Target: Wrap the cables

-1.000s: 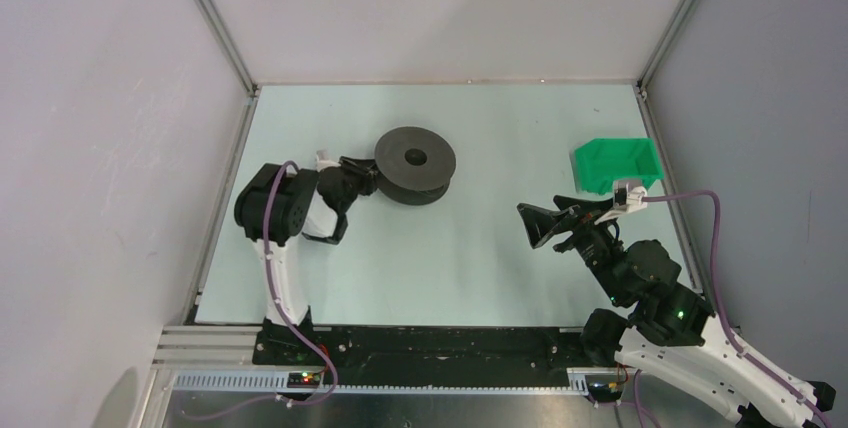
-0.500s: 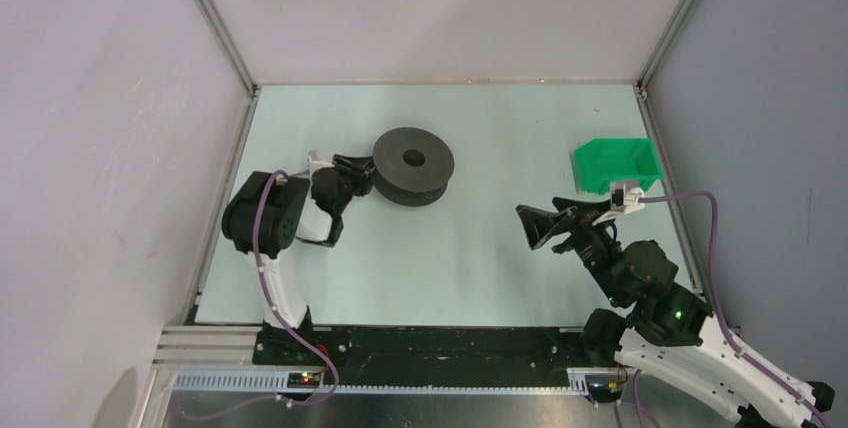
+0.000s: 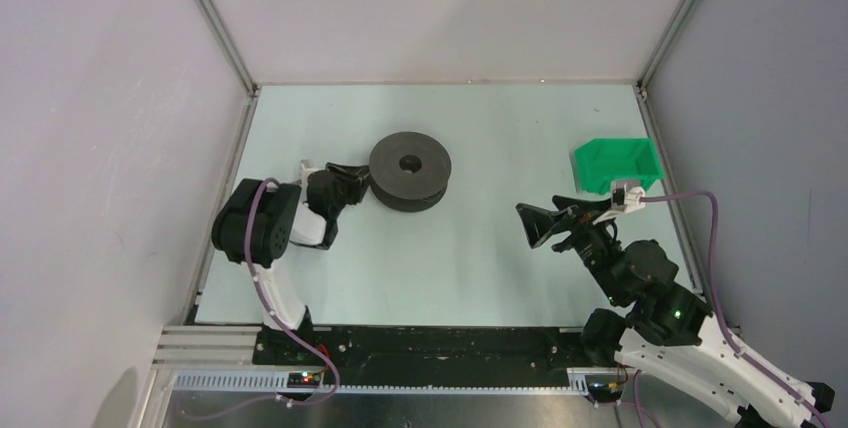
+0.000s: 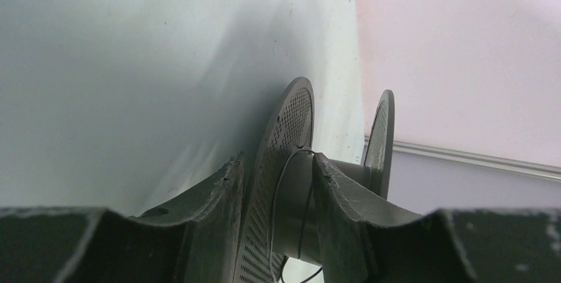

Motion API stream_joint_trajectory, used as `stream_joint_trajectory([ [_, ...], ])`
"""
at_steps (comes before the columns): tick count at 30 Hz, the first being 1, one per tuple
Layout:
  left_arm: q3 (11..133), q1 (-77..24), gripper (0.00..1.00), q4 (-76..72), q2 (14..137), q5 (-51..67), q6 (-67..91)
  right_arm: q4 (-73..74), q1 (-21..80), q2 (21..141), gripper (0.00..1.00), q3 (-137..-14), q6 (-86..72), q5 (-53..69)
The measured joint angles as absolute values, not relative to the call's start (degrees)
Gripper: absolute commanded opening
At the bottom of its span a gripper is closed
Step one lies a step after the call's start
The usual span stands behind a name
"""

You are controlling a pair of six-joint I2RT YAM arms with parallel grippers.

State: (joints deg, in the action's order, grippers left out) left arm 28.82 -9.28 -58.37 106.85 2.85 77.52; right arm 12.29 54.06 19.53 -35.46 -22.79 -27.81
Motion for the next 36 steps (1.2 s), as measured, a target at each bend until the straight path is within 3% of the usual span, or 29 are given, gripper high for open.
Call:
stream_joint_trajectory([
  [11,28.23,-7.25,0.44,-51.48,100.51,0.89,76.38,11.99,53.17,20.84,0.99,-35.46,-22.79,-27.59],
  [18,26.44,-5.93,0.48,-42.44,89.80,-1.04,73.76,13.50,53.01,21.32,0.99,-35.46,-23.79,-28.38],
  [25,31.22,-5.32,0.74,-29.80,76.51,2.83,64.58,18.35,52.80,24.40,0.99,-34.85,-25.93,-32.49],
  [27,32.84,-5.32,0.96,-27.20,72.18,5.02,62.06,19.92,52.75,25.15,0.99,-34.50,-26.57,-33.23],
  [36,42.89,-9.28,1.00,-13.34,60.45,16.56,48.21,23.57,52.64,23.07,0.99,-34.46,-30.52,-34.22],
])
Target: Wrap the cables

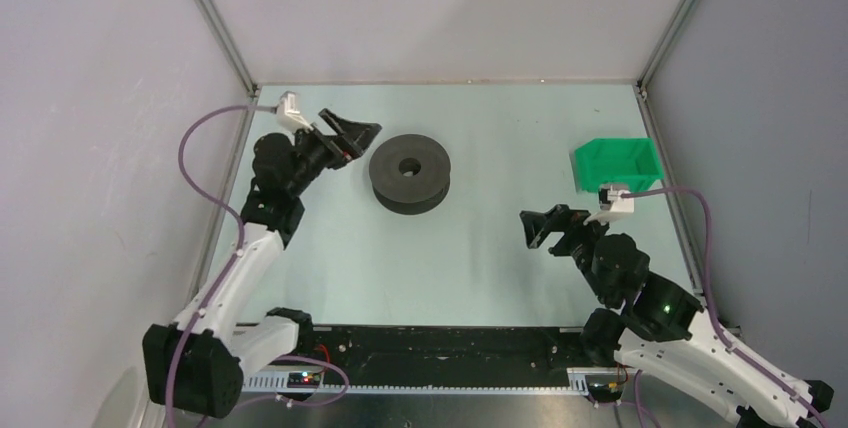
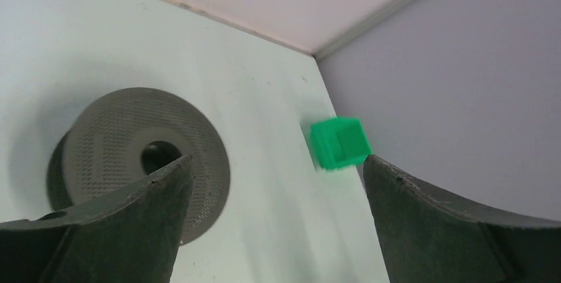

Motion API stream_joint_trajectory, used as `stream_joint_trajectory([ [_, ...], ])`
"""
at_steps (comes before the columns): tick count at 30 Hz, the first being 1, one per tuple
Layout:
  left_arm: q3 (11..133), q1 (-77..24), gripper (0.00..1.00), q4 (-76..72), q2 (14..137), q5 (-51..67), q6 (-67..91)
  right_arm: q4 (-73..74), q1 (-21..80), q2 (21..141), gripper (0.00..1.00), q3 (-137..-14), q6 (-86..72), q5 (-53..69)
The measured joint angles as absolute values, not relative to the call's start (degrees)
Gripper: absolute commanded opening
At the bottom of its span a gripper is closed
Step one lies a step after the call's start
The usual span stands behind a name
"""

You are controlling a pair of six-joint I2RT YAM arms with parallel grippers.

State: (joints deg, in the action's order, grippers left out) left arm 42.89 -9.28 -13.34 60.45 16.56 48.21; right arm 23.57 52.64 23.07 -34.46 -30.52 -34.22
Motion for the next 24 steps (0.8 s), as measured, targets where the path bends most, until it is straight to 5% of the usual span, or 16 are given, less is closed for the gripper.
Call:
stream_joint_trajectory([
  [10,49.04,-23.35,1.00,-2.39,43.44,21.52,25.85,26.59,52.60,21.04,1.00,-35.03,-31.33,-34.65],
  [24,44.56,-23.88,1.00,0.75,35.59,18.31,16.99,28.47,52.60,24.38,0.99,-45.91,-31.07,-33.08],
])
